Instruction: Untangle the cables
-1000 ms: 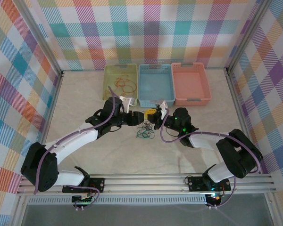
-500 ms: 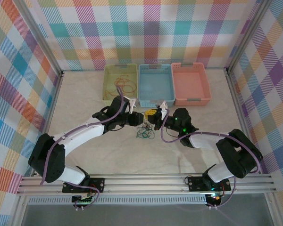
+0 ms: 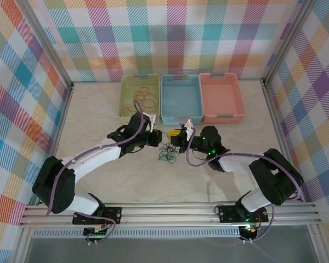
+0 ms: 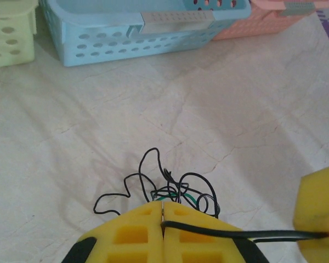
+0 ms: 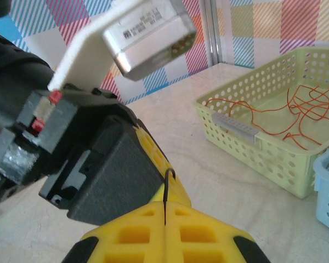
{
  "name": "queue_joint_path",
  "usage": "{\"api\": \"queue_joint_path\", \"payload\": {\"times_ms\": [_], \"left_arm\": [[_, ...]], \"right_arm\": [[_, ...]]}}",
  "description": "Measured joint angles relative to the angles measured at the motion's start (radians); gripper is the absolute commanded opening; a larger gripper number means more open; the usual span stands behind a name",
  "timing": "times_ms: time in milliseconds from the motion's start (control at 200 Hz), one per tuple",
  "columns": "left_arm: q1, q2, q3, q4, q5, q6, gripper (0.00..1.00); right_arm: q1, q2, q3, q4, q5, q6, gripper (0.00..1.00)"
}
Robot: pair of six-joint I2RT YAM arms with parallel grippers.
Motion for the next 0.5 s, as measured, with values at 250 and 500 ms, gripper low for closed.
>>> {"api": "queue_joint_path", "payload": {"times_ms": [250, 500], "left_arm": [[-0.002, -0.142, -0.055, 0.037, -0.007, -0.005, 0.0], [-0.007, -0.179, -0.056, 0.06, 0.02, -0.01, 0.0]], "right_arm": [[0.022, -0.005, 0.0, -0.011, 0.045, -0.053, 0.38], [0.045, -0.008, 0.0, -0.016, 0.084, -0.109, 0.43]]}}
